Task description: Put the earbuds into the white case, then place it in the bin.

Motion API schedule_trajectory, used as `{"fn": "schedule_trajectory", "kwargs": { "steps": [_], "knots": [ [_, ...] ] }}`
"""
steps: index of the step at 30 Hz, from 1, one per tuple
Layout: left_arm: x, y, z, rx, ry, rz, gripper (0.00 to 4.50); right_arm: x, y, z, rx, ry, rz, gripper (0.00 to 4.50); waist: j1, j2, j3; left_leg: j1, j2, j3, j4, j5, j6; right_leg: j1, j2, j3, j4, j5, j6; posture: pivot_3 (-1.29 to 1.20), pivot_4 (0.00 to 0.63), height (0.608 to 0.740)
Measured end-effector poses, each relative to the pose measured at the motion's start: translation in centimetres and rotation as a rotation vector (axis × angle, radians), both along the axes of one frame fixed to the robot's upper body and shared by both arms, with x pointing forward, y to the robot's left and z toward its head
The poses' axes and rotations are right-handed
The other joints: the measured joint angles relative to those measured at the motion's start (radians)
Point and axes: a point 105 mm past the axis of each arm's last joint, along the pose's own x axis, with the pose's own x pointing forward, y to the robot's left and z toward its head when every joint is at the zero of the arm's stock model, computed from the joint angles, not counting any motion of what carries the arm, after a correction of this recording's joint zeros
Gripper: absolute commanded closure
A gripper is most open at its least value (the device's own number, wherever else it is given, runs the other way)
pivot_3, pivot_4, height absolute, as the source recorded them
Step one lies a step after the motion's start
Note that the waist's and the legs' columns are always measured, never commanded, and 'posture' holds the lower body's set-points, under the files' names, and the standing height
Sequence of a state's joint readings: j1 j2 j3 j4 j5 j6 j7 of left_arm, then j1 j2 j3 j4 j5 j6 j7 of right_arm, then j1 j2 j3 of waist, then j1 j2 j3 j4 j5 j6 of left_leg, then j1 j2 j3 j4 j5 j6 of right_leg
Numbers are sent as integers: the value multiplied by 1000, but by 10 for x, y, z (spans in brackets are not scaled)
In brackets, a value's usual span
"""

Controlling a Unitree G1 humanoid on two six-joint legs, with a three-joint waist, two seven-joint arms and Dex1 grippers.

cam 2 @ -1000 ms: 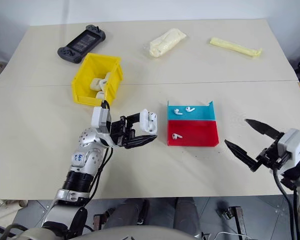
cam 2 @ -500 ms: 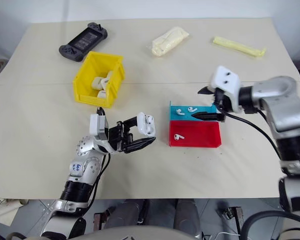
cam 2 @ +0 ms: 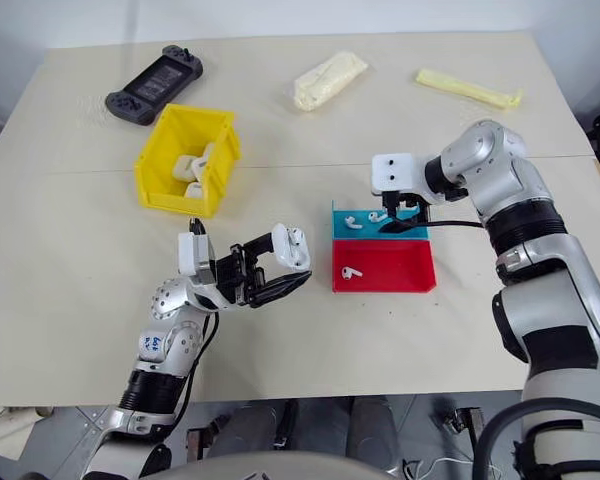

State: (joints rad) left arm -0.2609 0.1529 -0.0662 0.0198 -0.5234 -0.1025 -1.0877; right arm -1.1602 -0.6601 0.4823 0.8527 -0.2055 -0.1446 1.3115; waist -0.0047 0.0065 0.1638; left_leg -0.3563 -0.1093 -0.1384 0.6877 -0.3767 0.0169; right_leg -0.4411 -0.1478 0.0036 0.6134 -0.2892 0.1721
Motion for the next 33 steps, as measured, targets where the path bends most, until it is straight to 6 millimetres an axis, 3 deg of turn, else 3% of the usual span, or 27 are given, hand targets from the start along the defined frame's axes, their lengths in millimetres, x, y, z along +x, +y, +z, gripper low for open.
{"fn": "schedule_trajectory", "kwargs": {
  "steps": [6, 18, 27, 30, 32, 33],
  "knots": [
    [-1, 0, 0, -5, 0, 15, 1710, -1, 7, -5, -26, 24, 57, 2580, -3, 0, 0, 0, 0, 1, 2, 0, 0, -1, 0, 0, 4, 0, 0, 0, 150, 740],
    [1, 1, 0, -3, 3, 30, 1710, 6, 18, -3, -98, -48, 128, 2580, -8, 0, 0, 0, 0, 2, 3, 0, 0, -2, 0, 0, 6, 0, -1, 0, 150, 740],
    [2, 2, 0, 1, 5, 39, 1710, 6, 16, -3, -104, -26, 117, 2580, -8, 1, -1, 0, 0, 2, 3, 0, 0, -2, 0, 0, 7, 0, -2, 0, 150, 740],
    [2, 2, 0, 1, 4, 39, 1710, 5, 15, -4, -105, -8, 114, 3152, -8, 1, -1, 0, 0, 2, 3, 0, 0, -2, 0, 0, 7, 0, -2, 0, 150, 740],
    [2, 2, 0, 2, 4, 39, 1710, 4, 15, -5, -106, 4, 112, 3793, -9, 1, -1, 1, 0, 2, 4, 0, 0, -2, 0, 0, 7, 0, -2, 0, 150, 740],
    [2, 2, 0, 3, 4, 39, 1710, 4, 15, -5, -105, 5, 112, 3793, -10, 1, -1, 1, 0, 2, 4, 0, 0, -2, 0, 0, 7, 0, -2, 0, 150, 740]
  ]
}}
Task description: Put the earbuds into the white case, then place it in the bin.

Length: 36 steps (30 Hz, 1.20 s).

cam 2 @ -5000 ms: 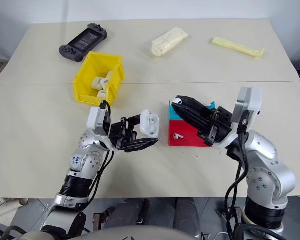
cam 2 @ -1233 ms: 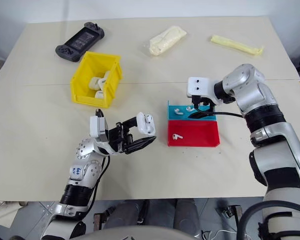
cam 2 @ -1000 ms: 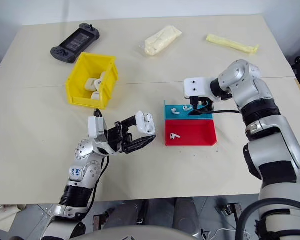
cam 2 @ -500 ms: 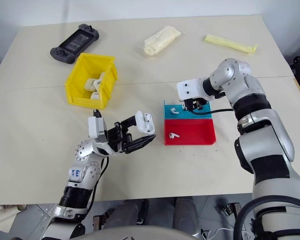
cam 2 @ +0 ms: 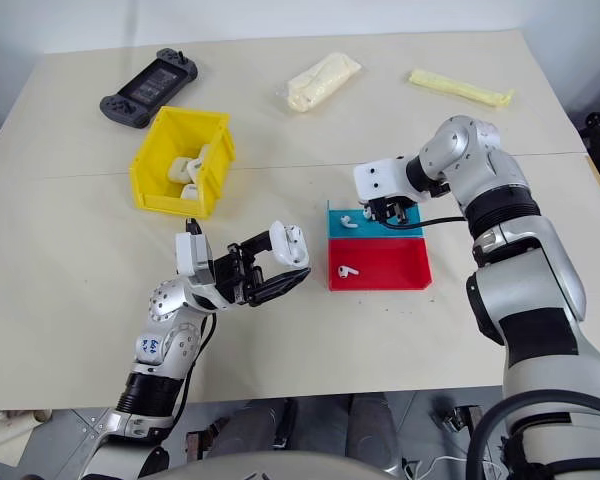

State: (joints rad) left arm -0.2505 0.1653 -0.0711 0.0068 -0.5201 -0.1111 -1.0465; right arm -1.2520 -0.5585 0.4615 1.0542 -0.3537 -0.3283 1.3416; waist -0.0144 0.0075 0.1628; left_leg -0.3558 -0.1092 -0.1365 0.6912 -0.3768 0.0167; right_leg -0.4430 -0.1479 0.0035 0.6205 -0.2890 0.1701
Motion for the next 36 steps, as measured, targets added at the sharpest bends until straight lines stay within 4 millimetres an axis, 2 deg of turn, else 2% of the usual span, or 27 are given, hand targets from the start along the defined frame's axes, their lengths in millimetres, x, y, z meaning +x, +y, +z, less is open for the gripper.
{"fn": "schedule_trajectory", "kwargs": {
  "steps": [8, 12, 16, 18, 20, 24, 26, 28, 31, 36],
  "knots": [
    [0, 1, 0, 7, -2, 0, 1710, 0, 1, 0, 16, -3, -5, 3793, -3, 0, 0, 0, 0, 0, 0, 0, 0, 0, 0, 0, 0, 0, 0, 0, 150, 740],
    [1, 0, 3, 9, -16, -9, 1710, -1, -3, 2, 87, -1, -41, 3793, -1, 0, 0, 0, 0, 0, 0, 0, 0, -1, 0, 0, 0, 0, 0, 0, 150, 740],
    [0, -3, 4, 14, -21, -30, 1710, -7, -19, 22, 252, -8, -117, 3793, 4, 0, 0, -2, -1, 0, 0, 0, 0, -2, -1, 0, 0, 0, 0, 0, 150, 740],
    [1, -6, 6, 17, -31, -46, 1710, -20, -29, 44, 416, -33, -143, 3793, 16, 0, 0, -2, -1, 0, 1, 0, 0, -2, 0, -1, 0, 0, 0, 0, 150, 740],
    [3, -8, 11, 16, -48, -60, 1710, -39, -36, 54, 590, -26, -162, 3793, 22, 0, 0, -3, -1, -1, 2, 0, 0, -1, -1, -1, 0, 0, 0, 0, 150, 740],
    [6, -12, 12, 19, -50, -82, 1710, -74, -40, 46, 865, 72, -259, 3793, 28, 0, 0, -4, 0, 1, 3, 0, 0, -2, -1, 0, 1, 0, 0, 0, 150, 740],
    [7, -12, 11, 24, -48, -90, 1710, -90, -36, 49, 986, 120, -282, 3793, 27, 0, 0, -4, 0, 2, 3, 0, 0, -2, 0, 1, 1, 0, 0, 0, 150, 740],
    [9, -13, 10, 31, -41, -105, 1710, -106, -28, 62, 1184, 147, -296, 3793, 29, 0, 0, -3, 1, 1, 3, 0, 0, -2, 0, 0, 1, 0, 0, 0, 150, 740],
    [8, -15, 13, 39, -51, -132, 1710, -126, -11, 67, 1402, 287, -315, 3793, 32, 0, 0, -3, 0, 1, 4, 0, 0, -2, 0, 1, 1, 0, 0, 0, 150, 740],
    [10, -18, 12, 41, -41, -149, 1710, -142, 6, 69, 1523, 477, -360, 3793, 40, 0, 0, -3, -1, 1, 4, 0, 0, -2, -1, 1, 1, 1, 0, 0, 150, 740]
  ]
}}
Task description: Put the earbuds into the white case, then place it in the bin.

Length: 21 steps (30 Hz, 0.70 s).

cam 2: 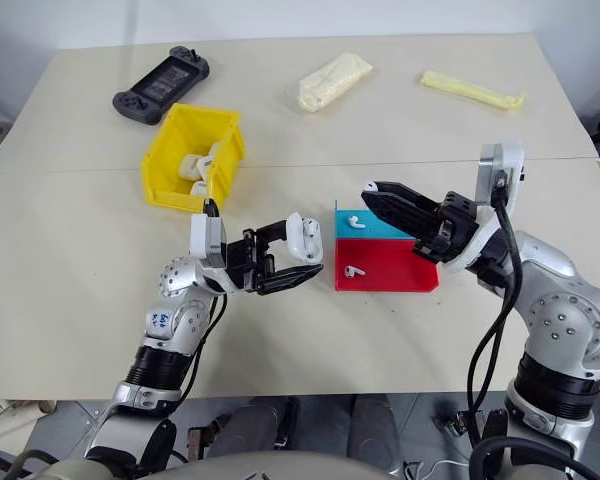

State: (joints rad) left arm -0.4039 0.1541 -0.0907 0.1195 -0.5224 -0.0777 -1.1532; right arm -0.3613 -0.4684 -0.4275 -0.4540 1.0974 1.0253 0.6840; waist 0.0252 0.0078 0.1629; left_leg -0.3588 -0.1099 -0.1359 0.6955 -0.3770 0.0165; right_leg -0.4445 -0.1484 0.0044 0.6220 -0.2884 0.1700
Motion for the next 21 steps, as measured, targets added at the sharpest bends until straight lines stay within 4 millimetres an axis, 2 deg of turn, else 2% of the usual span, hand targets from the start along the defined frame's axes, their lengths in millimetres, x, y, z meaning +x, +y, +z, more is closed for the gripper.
{"fn": "schedule_trajectory", "kwargs": {
  "steps": [2, 6, 21],
  "knots": [
    [2, -1, 0, 4, 7, -3, 1710, -9, 10, -4, 23, 48, 50, 3793, 0, 0, 0, 0, 0, 0, 0, 0, 0, 0, 0, 0, 0, 0, 0, 0, 150, 740],
    [3, -3, 5, 2, -5, -12, 1710, -14, 22, -12, 34, 107, 76, 3793, -2, 0, 0, 0, 0, 0, 0, 0, 0, 0, 0, 0, 0, 0, 0, 0, 150, 740],
    [3, -4, 2, 8, 22, -12, 1710, -21, 41, -19, 92, 142, 101, 3793, -2, 0, 0, 0, 0, 0, 0, 0, 0, 0, 0, 0, 0, 0, 0, 0, 150, 740]
  ]
}}
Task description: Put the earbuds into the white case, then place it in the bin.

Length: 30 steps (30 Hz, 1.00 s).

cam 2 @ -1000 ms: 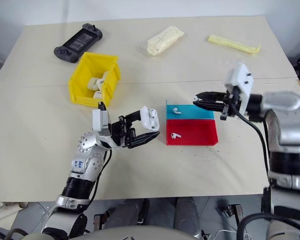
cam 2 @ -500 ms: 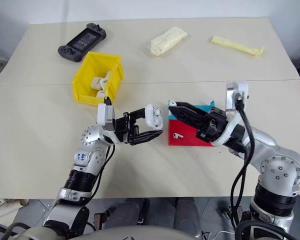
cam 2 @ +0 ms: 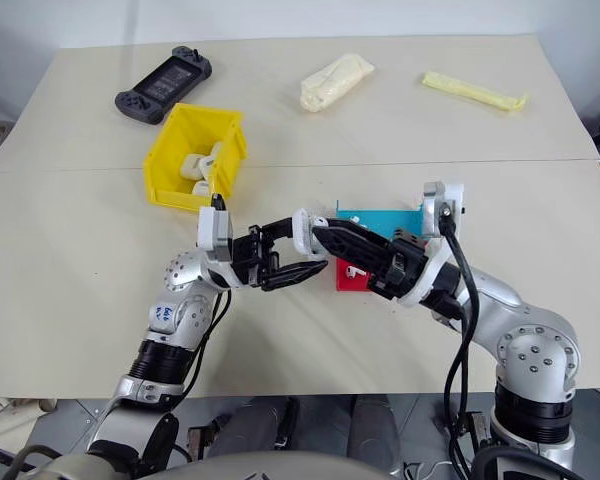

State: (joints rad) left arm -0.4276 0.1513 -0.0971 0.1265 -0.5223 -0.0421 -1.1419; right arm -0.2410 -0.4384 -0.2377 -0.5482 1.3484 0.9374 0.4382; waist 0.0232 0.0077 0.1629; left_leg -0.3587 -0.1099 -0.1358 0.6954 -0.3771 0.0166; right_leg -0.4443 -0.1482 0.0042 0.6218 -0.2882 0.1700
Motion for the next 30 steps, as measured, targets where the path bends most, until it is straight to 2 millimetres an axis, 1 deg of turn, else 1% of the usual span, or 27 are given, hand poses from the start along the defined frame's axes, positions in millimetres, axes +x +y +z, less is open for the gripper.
{"fn": "schedule_trajectory", "kwargs": {
  "steps": [4, 10, 17, 21, 25, 27, 28, 30],
  "knots": [
    [0, 0, 0, -2, 1, 5, 1710, -1, 1, -7, -22, 23, 2, 3793, 0, 0, 0, 0, 0, 0, 0, 0, 0, 0, 0, 0, 0, 0, 0, 0, 150, 740],
    [1, -1, 0, -4, 4, 7, 1710, -2, -1, -11, -37, 18, -5, 3793, 1, 0, 0, 0, 0, 0, 0, 0, 0, 0, 0, 0, 0, 0, 0, 0, 150, 740],
    [1, -2, -2, 10, 16, 8, 1710, 0, -2, -15, -91, -30, -24, 3793, 0, 0, 0, 0, 0, 0, 0, 0, 0, 0, 0, 0, 0, 0, 0, 0, 150, 740],
    [3, 0, -3, 14, 24, 16, 1710, -1, -1, -16, -116, -41, -15, 2687, 1, 0, 0, 0, 0, 0, 0, 0, 0, 0, 0, 0, 0, 0, 0, 0, 150, 740],
    [4, 2, -4, 16, 44, 19, 1710, -2, 0, -15, -145, -85, -29, 1403, 1, 0, 0, 0, 0, 0, 0, 0, 0, 0, 0, 0, 0, 0, 0, 0, 150, 740],
    [3, 0, -3, 14, 51, 7, 1710, 2, -7, -23, -182, -67, -68, 1403, 4, -1, 0, 0, -1, 0, 0, 0, 0, 1, 0, 0, 0, 0, 0, 0, 150, 740],
    [3, -1, -2, 15, 47, 7, 1710, 4, -15, -28, -193, -48, -93, 1403, 5, -1, 0, 0, -1, 0, 0, 0, 1, 1, 0, 0, -1, 0, 0, 0, 150, 740],
    [3, 0, -3, 23, 46, 8, 1710, 6, -29, -30, -220, -47, -139, 1403, 3, -1, 0, 0, -1, 0, 0, 0, 1, 1, 0, 0, -1, 0, 0, 0, 150, 740]
  ]
}}
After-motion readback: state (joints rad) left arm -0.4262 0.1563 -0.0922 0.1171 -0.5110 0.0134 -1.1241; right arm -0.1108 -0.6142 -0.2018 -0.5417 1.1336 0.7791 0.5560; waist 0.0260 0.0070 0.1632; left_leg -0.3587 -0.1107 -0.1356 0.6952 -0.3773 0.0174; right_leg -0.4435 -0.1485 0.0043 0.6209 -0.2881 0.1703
